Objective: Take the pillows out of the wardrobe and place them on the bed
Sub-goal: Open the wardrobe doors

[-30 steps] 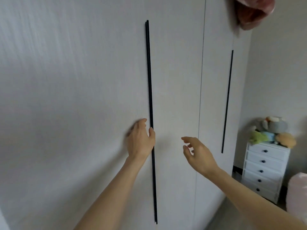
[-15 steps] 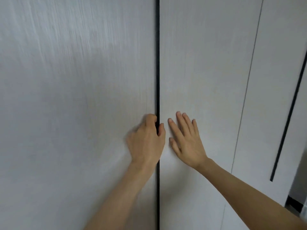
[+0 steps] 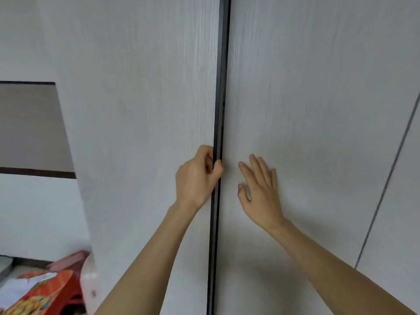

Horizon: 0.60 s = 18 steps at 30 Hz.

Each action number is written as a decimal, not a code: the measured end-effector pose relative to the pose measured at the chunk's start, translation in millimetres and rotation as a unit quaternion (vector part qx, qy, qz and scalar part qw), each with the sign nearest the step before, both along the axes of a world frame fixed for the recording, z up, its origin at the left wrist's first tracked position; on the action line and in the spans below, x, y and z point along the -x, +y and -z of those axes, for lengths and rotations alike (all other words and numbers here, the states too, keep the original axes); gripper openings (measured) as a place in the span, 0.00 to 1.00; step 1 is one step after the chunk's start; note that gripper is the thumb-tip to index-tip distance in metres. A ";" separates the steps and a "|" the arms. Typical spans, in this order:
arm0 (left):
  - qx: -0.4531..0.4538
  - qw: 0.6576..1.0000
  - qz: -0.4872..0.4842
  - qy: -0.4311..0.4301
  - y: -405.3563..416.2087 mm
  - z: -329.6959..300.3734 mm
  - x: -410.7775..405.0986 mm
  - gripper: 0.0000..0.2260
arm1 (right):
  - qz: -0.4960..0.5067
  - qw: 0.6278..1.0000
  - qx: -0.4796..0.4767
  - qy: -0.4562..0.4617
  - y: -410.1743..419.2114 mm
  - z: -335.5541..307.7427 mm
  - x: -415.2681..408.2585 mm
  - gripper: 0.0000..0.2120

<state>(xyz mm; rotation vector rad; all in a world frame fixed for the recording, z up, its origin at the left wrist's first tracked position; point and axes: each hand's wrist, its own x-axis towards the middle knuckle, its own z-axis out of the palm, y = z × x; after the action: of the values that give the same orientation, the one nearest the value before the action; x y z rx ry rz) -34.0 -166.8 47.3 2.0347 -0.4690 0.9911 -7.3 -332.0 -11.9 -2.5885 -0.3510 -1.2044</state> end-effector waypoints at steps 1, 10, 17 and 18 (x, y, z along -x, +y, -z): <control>0.006 1.000 -0.003 0.003 3.4 0.7 10.2 0.04 | -0.035 0.999 -0.019 0.007 4.6 4.0 8.3 0.25; 0.034 0.999 0.009 0.009 61.1 2.5 105.8 0.03 | -0.337 0.929 -0.121 0.092 75.8 18.2 96.5 0.26; 0.067 0.996 -0.063 -0.001 129.5 7.9 185.8 0.04 | -0.506 0.848 -0.091 0.133 155.9 19.9 142.7 0.23; 0.070 0.994 -0.084 -0.006 142.3 9.1 196.4 0.05 | -0.521 0.840 -0.082 0.129 169.4 21.0 146.8 0.23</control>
<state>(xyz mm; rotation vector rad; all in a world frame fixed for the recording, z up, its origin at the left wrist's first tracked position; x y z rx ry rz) -230.3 -24.5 38.2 1.9664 -0.2294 1.1046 -154.1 -162.6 -32.9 -1.8301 -1.2926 -0.4378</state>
